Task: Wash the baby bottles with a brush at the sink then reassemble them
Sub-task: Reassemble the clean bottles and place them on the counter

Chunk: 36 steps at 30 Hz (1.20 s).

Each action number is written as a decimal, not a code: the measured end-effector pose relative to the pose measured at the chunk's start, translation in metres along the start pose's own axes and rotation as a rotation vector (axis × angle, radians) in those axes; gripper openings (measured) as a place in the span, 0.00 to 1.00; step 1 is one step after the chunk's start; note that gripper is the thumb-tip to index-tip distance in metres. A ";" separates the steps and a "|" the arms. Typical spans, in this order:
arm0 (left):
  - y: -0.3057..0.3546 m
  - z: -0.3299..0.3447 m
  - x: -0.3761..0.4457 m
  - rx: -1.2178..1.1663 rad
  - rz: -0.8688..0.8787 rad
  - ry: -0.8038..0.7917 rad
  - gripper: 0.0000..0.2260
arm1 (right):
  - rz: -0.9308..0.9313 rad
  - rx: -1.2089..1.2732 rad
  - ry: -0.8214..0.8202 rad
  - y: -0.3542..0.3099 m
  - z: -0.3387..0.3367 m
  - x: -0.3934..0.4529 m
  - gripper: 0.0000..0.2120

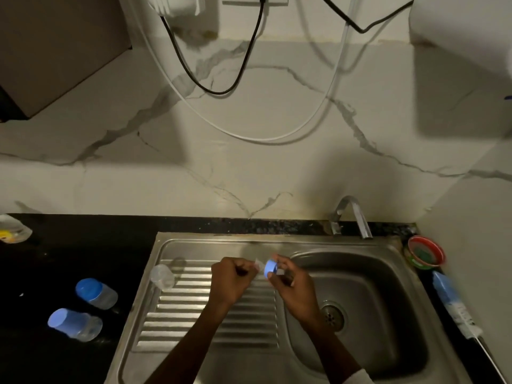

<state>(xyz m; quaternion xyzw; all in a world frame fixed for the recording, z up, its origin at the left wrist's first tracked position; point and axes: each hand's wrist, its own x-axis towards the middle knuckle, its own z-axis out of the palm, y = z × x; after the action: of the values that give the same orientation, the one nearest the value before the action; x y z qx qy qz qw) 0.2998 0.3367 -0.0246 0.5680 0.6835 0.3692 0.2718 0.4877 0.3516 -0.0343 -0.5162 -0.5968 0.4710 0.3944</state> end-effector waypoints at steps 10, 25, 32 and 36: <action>0.004 -0.006 -0.016 -0.110 0.036 -0.056 0.06 | 0.021 -0.002 0.003 0.004 0.010 0.004 0.16; 0.007 0.004 -0.021 -0.219 -0.153 -0.071 0.07 | -0.175 -0.026 -0.052 -0.014 0.010 -0.007 0.10; 0.016 0.009 -0.022 -0.228 -0.131 0.032 0.13 | -0.112 -0.051 0.071 -0.012 0.003 0.002 0.05; 0.017 0.007 -0.023 -0.268 -0.156 0.021 0.08 | -0.064 -0.016 0.048 -0.011 0.004 -0.003 0.02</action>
<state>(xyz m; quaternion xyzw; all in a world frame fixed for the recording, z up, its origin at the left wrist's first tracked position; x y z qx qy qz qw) 0.3204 0.3167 -0.0161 0.4678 0.6731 0.4407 0.3659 0.4812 0.3478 -0.0249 -0.5114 -0.6070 0.4407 0.4193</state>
